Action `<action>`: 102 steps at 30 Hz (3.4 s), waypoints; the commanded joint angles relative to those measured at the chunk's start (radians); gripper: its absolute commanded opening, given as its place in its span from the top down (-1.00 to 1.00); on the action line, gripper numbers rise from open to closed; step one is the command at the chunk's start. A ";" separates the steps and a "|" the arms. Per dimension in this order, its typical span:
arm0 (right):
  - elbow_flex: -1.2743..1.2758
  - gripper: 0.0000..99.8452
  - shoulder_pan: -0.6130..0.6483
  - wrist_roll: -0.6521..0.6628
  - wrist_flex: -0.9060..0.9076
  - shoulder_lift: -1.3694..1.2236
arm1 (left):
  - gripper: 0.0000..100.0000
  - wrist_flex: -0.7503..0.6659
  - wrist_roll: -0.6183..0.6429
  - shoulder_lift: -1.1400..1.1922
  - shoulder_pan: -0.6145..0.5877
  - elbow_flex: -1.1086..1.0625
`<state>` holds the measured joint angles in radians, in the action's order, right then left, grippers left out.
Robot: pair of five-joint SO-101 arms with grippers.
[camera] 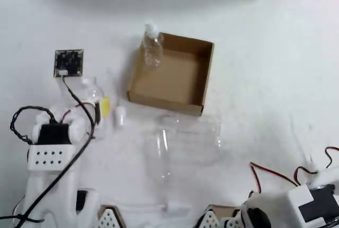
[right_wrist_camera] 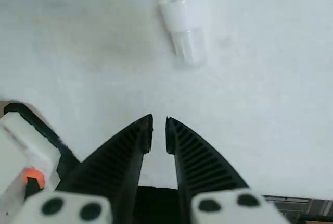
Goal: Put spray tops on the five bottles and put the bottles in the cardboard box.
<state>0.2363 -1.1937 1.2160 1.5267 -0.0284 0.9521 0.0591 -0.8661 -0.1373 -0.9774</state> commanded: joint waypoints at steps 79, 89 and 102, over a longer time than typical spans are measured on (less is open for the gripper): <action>0.572 0.96 0.542 1.011 -0.249 0.456 | 0.96 -0.040 0.003 -0.036 -0.021 -0.028; 0.798 0.53 0.550 1.031 -0.486 0.568 | 0.96 -0.040 0.002 -0.036 -0.021 -0.028; 0.635 0.77 0.573 0.318 -0.458 0.742 | 0.96 -0.040 0.002 -0.036 -0.021 -0.028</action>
<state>0.9574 -0.6260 1.8021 1.0602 0.6345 0.9444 0.0591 -0.8661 -0.1511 -1.0173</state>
